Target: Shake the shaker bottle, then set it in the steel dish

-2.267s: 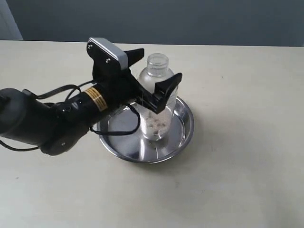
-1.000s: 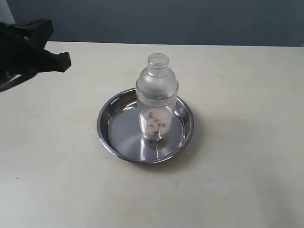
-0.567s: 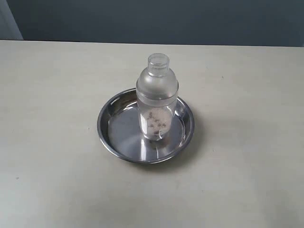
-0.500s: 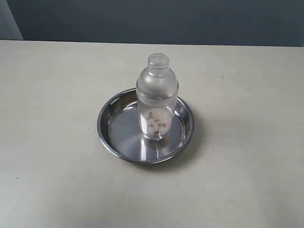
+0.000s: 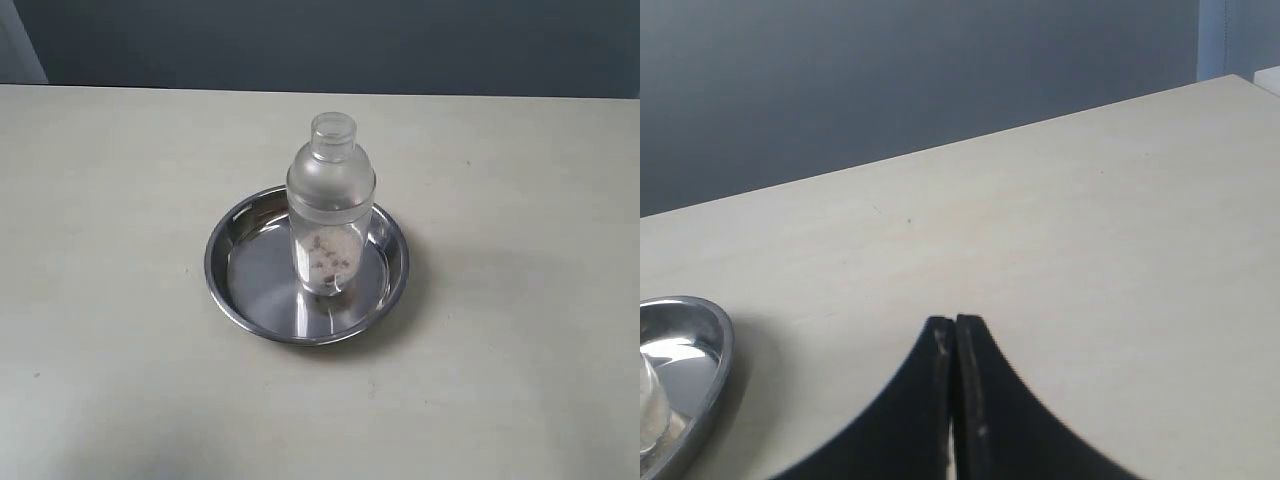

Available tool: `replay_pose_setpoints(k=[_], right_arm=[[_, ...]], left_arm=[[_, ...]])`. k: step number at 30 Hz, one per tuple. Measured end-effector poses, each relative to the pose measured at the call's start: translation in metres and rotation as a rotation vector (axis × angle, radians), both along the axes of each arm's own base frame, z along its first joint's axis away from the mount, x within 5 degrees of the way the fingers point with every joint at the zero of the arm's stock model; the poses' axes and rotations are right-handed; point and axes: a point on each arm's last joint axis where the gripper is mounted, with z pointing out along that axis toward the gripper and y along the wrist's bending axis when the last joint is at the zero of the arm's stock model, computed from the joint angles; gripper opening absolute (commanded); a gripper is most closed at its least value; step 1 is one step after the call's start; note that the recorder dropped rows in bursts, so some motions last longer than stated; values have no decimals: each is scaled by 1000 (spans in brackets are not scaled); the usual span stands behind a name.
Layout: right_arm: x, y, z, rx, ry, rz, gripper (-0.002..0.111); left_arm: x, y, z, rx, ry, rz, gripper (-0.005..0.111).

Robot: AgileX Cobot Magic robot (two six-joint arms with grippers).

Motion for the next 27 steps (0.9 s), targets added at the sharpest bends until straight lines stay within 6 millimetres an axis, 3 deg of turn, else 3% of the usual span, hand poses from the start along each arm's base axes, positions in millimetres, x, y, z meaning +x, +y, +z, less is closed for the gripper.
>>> replay_pose_setpoints(k=[27], right_arm=[[0,0,0,0,0,0,-1]], left_arm=[[-6,0,-1,75,4,7,0]])
